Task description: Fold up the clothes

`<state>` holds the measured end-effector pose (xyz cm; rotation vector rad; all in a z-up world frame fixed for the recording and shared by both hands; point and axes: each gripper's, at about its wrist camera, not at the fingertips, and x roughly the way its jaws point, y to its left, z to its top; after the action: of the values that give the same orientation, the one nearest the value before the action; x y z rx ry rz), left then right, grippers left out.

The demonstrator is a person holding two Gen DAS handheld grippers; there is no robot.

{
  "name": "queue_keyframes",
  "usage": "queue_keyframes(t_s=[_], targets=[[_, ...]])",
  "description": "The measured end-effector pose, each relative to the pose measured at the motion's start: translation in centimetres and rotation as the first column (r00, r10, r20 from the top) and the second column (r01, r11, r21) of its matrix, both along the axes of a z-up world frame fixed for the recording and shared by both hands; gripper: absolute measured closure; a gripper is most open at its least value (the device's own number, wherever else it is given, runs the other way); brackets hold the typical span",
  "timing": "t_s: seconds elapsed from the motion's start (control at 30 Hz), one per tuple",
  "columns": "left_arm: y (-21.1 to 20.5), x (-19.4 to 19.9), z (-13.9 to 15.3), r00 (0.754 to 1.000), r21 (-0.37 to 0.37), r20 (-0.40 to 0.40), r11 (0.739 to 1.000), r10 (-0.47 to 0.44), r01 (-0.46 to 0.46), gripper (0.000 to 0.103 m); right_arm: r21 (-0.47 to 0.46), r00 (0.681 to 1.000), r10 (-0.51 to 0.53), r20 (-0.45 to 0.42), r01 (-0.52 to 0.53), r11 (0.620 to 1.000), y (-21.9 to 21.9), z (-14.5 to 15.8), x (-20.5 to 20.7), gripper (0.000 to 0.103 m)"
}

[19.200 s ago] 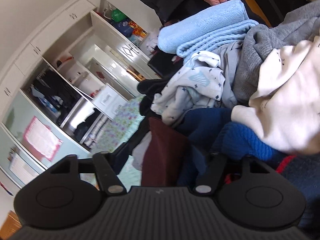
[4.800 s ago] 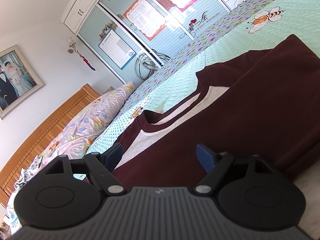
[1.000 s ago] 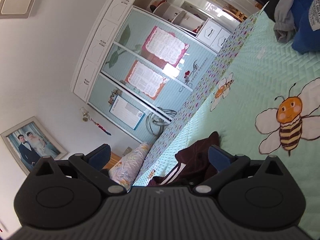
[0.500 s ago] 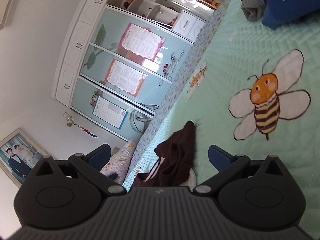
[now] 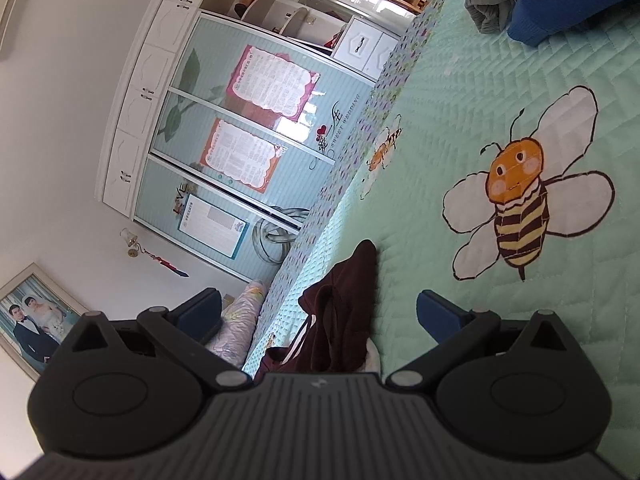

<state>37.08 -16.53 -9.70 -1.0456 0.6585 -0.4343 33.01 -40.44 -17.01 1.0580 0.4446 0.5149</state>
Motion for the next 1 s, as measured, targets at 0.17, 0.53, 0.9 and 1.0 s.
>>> queue_keyframes(t_s=[0.17,0.53,0.9,1.0], targets=[[-3.1,2.6,-3.2,0.998,0.037,-0.058,0.999,-0.030,0.033,0.001,-0.004,1.000,-0.002,-0.003,0.002,1.000,0.0,-0.1,0.2,0.000],[0.4,3.2,0.6,0.989,0.032,0.063,0.990,0.136,-0.138,0.001,-0.006,1.000,0.004,-0.002,-0.004,1.000,0.0,-0.1,0.0,0.000],[3.9,5.9,-3.6,0.963,0.072,-0.021,0.962,0.267,-0.265,0.006,-0.053,1.000,0.016,0.004,-0.015,0.998,0.6,-0.2,0.4,0.000],[4.5,5.4,-3.1,0.960,0.088,0.035,0.956,0.276,-0.278,0.001,-0.071,1.000,0.019,0.008,-0.018,0.997,0.8,-0.1,0.3,0.000]])
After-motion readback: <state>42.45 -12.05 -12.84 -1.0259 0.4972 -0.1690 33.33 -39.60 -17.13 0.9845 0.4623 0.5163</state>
